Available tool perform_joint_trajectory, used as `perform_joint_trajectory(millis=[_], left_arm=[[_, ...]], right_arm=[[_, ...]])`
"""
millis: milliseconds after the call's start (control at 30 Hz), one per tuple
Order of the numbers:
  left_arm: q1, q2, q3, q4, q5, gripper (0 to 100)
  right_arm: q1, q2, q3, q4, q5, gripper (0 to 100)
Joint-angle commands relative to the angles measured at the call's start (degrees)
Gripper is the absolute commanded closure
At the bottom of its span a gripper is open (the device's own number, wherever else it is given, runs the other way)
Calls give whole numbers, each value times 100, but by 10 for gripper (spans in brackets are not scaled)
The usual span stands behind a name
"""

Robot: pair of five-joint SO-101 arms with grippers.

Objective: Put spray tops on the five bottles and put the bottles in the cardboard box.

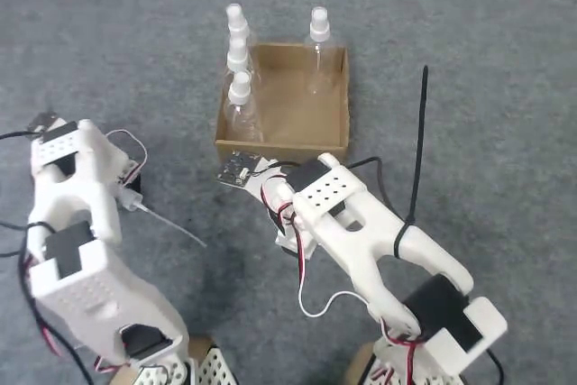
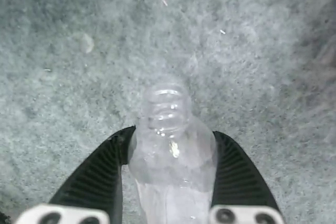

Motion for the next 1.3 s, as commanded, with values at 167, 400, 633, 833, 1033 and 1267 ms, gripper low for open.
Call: perform_joint_trajectory(millis=[167, 400, 633, 833, 1033, 1267], left_arm=[[-70, -1890, -40, 862, -53, 988], [-70, -3007, 84, 1029, -35, 988], [-44, -4176, 585, 835, -26, 988], [-26, -5371, 1376, 35, -18, 988], [-18, -6418, 2158, -721, 9, 988], [88, -7086, 2686, -1143, 413, 988]], right_arm=[[40, -532, -53, -13, -62, 919], [66, -1613, 360, -13, -70, 919], [75, -2360, 835, -338, -70, 919], [84, -2651, 905, -356, -105, 919], [92, -2826, 905, -391, -475, 919], [488, -2835, 914, -620, -659, 919]])
